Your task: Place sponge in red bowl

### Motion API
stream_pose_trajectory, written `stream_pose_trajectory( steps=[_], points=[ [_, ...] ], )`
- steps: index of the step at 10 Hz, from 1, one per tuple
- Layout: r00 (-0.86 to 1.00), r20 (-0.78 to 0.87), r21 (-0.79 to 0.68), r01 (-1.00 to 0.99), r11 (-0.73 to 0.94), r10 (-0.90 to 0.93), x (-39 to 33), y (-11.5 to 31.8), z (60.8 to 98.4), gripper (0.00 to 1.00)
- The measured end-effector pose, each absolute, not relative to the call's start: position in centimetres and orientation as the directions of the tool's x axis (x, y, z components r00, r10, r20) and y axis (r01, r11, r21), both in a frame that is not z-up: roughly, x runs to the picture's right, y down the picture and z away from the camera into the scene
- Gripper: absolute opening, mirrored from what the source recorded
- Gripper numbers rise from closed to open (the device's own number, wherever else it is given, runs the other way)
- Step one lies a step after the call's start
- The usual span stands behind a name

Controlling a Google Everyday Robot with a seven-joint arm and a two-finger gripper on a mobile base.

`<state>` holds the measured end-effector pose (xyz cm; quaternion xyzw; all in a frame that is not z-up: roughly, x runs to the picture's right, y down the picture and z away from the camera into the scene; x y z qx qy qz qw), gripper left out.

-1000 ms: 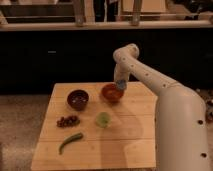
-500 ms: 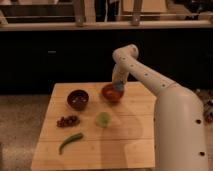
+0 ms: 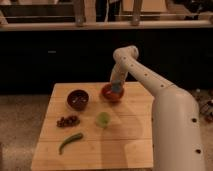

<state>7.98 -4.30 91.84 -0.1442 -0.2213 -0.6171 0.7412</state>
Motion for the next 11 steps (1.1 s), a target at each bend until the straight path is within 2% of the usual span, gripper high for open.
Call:
stream_pose_trajectory(
  steps=[2, 4, 8, 10, 11],
  points=[
    [0.152, 0.529, 0.061, 0.974, 0.216, -0.835, 7.6, -3.7, 92.0, 0.02],
    [0.155, 0.556, 0.073, 0.970, 0.233, -0.817, 7.0, -3.1, 92.2, 0.19],
    [0.153, 0.567, 0.096, 0.964, 0.249, -0.810, 6.5, -2.8, 92.2, 0.62],
    [0.155, 0.563, 0.103, 0.961, 0.255, -0.812, 6.5, -2.8, 92.2, 0.78],
    [0.155, 0.562, 0.107, 0.961, 0.257, -0.813, 6.4, -2.8, 92.2, 0.80]
  ],
)
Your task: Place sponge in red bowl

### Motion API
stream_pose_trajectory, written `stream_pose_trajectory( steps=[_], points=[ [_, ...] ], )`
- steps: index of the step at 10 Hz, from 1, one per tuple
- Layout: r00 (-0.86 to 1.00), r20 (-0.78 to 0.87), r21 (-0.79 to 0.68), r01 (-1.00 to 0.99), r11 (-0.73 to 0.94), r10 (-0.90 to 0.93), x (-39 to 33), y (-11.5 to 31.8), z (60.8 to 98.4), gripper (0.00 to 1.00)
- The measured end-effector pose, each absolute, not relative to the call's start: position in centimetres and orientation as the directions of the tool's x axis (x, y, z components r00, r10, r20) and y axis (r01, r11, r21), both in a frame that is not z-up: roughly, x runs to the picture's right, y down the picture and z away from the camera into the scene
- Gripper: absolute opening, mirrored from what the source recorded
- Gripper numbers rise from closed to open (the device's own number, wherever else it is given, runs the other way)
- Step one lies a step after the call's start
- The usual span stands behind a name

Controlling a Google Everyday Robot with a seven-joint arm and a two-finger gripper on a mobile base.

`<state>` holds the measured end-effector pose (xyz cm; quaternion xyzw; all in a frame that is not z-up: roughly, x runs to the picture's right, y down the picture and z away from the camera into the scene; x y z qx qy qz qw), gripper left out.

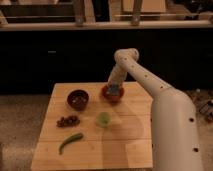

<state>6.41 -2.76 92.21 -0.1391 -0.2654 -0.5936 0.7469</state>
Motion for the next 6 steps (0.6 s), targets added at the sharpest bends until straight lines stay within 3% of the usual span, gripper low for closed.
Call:
stream_pose_trajectory(
  steps=[6],
  points=[
    [0.173, 0.547, 0.095, 0.959, 0.266, -0.819, 6.55, -3.02, 92.35, 0.80]
  ],
)
